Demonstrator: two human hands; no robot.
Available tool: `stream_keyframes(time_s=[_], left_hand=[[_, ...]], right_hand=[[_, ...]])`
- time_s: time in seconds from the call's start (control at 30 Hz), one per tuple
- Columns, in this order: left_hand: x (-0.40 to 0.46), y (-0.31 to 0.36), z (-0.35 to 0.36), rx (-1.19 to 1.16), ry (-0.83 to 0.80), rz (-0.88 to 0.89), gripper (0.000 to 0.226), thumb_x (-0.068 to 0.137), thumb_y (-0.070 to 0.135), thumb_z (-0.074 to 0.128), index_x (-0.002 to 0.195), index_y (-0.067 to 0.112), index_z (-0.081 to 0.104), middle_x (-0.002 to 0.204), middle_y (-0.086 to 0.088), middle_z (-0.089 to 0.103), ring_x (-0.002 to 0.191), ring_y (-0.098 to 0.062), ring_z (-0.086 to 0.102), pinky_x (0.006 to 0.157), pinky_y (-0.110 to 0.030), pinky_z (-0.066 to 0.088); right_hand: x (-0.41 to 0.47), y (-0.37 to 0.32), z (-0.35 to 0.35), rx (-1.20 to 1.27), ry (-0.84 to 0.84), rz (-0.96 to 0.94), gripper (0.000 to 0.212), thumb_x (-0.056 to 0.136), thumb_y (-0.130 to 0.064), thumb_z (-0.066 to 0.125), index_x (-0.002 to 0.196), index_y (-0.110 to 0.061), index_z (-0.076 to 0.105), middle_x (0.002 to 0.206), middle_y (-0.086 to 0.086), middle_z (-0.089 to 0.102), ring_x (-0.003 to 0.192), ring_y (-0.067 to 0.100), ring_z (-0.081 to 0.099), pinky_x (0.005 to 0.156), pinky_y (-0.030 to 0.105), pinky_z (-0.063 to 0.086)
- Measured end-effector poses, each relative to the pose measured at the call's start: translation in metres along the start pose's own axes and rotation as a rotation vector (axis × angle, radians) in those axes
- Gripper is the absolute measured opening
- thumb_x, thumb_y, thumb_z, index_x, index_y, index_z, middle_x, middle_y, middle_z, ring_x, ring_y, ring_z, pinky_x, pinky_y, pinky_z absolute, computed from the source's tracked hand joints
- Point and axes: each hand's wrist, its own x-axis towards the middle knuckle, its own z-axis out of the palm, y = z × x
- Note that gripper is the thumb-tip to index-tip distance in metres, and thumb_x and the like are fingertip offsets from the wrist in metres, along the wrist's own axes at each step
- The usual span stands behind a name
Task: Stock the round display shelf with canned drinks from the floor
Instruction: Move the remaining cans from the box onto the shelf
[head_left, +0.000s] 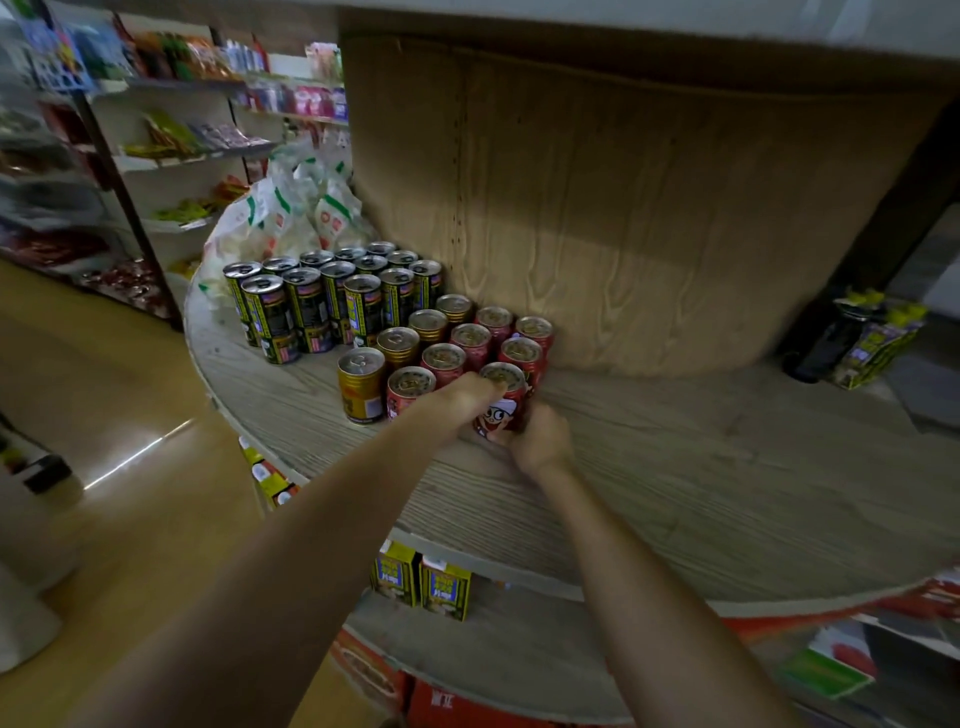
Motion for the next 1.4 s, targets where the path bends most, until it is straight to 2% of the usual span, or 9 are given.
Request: stream_keyframes(time_s=[0.07,0.27,0.47,0.6,0.7,0.87,1.1,1.2,1.4], left_hand=[[0.011,-0.005,-0.002,-0.020,-0.014,-0.026,0.097,0.051,0.066,0.064,0.131,0.011,0.057,0.127,-0.011,0.064,0.115,-0.032,0.060,0.104,-0.048,0.045],[-0.017,0.001,0.005,0.230,0.166,0.073,0.065,0.091,0.055,0.054,0.127,0.002,0.059,0.127,-0.016,0.062,0.120,-0.033,0.055,0.097,-0.032,0.042],[-0.048,-0.017,-0.004,0.325,0.225,0.174,0.044,0.092,0.040,0.059,0.100,-0.003,0.069,0.106,-0.022,0.069,0.102,-0.037,0.063,0.077,-0.034,0.046],[-0.069,-0.026,-0.014,0.301,0.157,0.244,0.025,0.088,0.022,0.062,0.077,0.000,0.068,0.091,-0.027,0.069,0.090,-0.042,0.066,0.068,-0.038,0.049],[-0.087,-0.037,-0.024,0.283,0.085,0.259,0.022,0.088,0.021,0.061,0.072,0.008,0.067,0.077,-0.021,0.068,0.078,-0.038,0.067,0.070,-0.039,0.053],[-0.126,-0.060,-0.030,0.207,-0.044,0.279,0.017,0.093,0.011,0.057,0.078,0.015,0.064,0.073,-0.015,0.066,0.060,-0.028,0.063,0.071,-0.043,0.058],[-0.195,-0.100,0.011,0.181,-0.373,0.221,0.016,0.099,0.015,0.052,0.083,0.014,0.054,0.070,-0.010,0.061,0.047,-0.016,0.059,0.048,-0.025,0.049],[-0.214,-0.135,0.034,0.336,-0.433,0.287,0.014,0.093,0.020,0.063,0.081,0.013,0.061,0.073,-0.010,0.065,0.058,-0.020,0.060,0.054,-0.025,0.045],[-0.255,-0.205,0.069,0.587,-0.528,0.331,0.023,0.083,0.015,0.075,0.104,0.011,0.066,0.098,-0.002,0.058,0.095,-0.018,0.057,0.071,-0.022,0.037]], right_hand=[[0.000,0.000,0.001,0.000,0.017,0.000,0.049,0.070,-0.034,0.083,0.113,-0.015,0.067,0.112,0.008,0.071,0.107,0.028,0.065,0.079,0.032,0.050],[-0.010,-0.007,0.001,0.013,0.018,0.019,0.054,0.078,-0.033,0.078,0.123,-0.013,0.057,0.120,0.012,0.066,0.111,0.033,0.061,0.083,0.033,0.047],[-0.011,0.001,0.013,0.045,0.049,0.079,0.072,0.059,-0.065,0.074,0.115,-0.023,0.062,0.108,0.004,0.069,0.099,0.025,0.067,0.067,0.025,0.043],[-0.054,-0.019,-0.005,0.132,0.142,0.120,0.038,0.075,-0.038,0.078,0.095,-0.020,0.052,0.104,0.008,0.070,0.099,0.027,0.065,0.080,0.034,0.050],[-0.082,-0.020,-0.017,0.141,0.160,0.193,0.032,0.082,-0.026,0.073,0.105,-0.016,0.054,0.105,0.008,0.068,0.103,0.027,0.062,0.086,0.031,0.046],[-0.142,-0.014,-0.032,0.194,0.218,0.266,0.025,0.082,-0.005,0.068,0.106,-0.003,0.062,0.091,0.003,0.061,0.085,0.018,0.058,0.064,0.017,0.041],[-0.266,0.003,-0.042,0.196,0.323,0.394,0.017,0.080,-0.008,0.074,0.079,-0.019,0.062,0.071,-0.001,0.064,0.062,0.009,0.061,0.061,0.019,0.050],[-0.319,0.020,-0.036,0.101,0.292,0.467,0.021,0.078,-0.019,0.076,0.072,-0.028,0.058,0.079,-0.001,0.068,0.076,0.016,0.065,0.075,0.030,0.053],[-0.402,0.068,-0.019,0.066,0.202,0.626,0.018,0.083,-0.010,0.071,0.078,-0.018,0.055,0.078,0.008,0.060,0.068,0.021,0.056,0.065,0.037,0.049]])
